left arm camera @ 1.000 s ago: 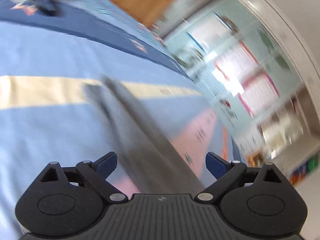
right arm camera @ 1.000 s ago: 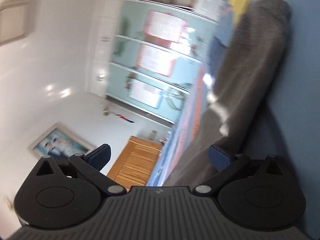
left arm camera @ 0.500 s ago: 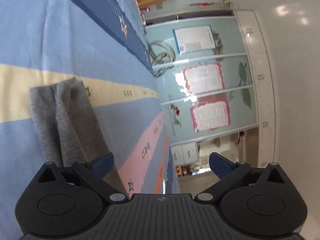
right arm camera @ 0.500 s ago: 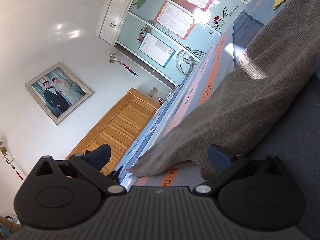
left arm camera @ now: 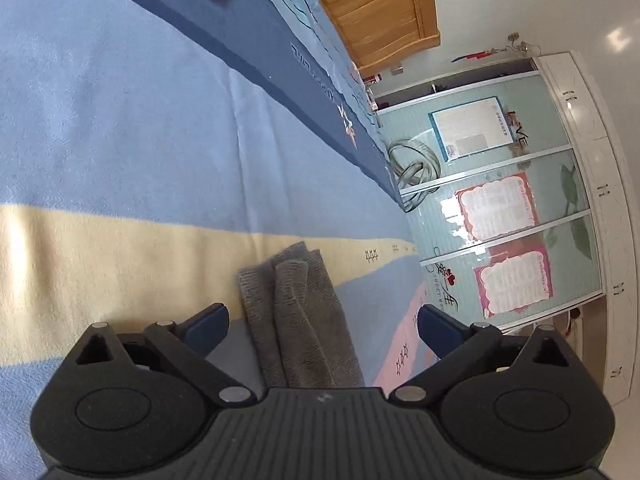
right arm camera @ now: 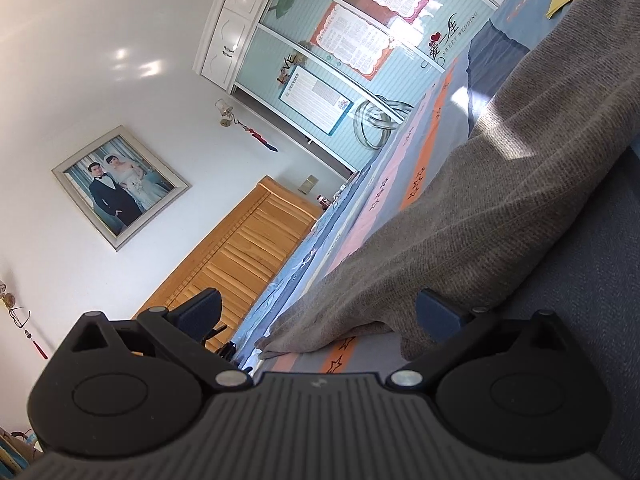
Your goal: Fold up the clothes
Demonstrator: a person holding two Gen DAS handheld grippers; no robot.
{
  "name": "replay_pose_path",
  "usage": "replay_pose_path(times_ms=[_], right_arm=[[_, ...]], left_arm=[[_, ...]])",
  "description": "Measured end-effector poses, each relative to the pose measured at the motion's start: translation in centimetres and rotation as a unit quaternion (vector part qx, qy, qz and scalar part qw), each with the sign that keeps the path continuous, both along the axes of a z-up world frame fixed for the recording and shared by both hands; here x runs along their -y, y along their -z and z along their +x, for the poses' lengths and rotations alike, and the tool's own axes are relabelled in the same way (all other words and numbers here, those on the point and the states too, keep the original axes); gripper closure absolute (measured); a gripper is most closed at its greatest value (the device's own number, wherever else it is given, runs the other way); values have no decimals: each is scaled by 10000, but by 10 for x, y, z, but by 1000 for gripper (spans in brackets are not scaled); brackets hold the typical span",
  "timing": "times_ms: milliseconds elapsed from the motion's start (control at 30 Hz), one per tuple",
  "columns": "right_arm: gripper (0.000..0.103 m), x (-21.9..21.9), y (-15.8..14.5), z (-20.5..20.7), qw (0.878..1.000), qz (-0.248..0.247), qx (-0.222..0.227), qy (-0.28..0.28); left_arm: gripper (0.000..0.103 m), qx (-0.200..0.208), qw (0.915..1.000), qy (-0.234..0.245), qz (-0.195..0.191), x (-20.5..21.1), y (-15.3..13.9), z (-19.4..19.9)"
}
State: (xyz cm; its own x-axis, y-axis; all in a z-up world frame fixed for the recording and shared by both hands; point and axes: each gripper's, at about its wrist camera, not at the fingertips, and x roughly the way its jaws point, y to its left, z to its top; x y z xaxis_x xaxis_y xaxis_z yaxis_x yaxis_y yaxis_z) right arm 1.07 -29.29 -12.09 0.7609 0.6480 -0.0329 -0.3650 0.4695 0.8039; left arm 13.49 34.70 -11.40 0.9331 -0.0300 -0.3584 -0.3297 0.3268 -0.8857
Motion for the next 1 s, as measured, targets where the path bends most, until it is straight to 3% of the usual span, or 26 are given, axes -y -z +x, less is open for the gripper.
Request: replay_pose_path(times_ms=[233, 433, 600, 733, 833, 867, 900, 933, 1000], right_arm=[[0, 0, 4, 1, 9999, 107, 29, -9], [0, 1, 7, 3, 9998, 215, 52, -15], [0, 3, 9, 4, 9996, 291, 68, -25], [0, 3, 9, 6, 9996, 274, 68, -31], [0, 0, 8, 8, 9998, 158, 66, -30], [0, -1, 8, 8, 9999, 121, 58, -32], [0, -2, 7, 8, 9999, 85, 48, -35], [0, -2, 6, 8, 10000, 49, 39, -38], [0, -7, 3, 9, 9999, -78, -8, -70]], left_arm=[[1, -199, 9996, 182, 130, 1, -2, 18], [1, -645, 9970, 408, 90, 0, -3, 30], [1, -776, 9969, 149, -30, 3, -4, 38], [2, -933, 9944, 182, 453, 16, -10, 45], [19, -1001, 9917, 225, 776, 23, -10, 43], [41, -1007, 9912, 254, 815, 24, -9, 43], [79, -1047, 9910, 317, 774, 23, -5, 43], [89, -1122, 9907, 418, 648, 21, 2, 44], [89, -1109, 9888, 568, 822, 21, 2, 44]])
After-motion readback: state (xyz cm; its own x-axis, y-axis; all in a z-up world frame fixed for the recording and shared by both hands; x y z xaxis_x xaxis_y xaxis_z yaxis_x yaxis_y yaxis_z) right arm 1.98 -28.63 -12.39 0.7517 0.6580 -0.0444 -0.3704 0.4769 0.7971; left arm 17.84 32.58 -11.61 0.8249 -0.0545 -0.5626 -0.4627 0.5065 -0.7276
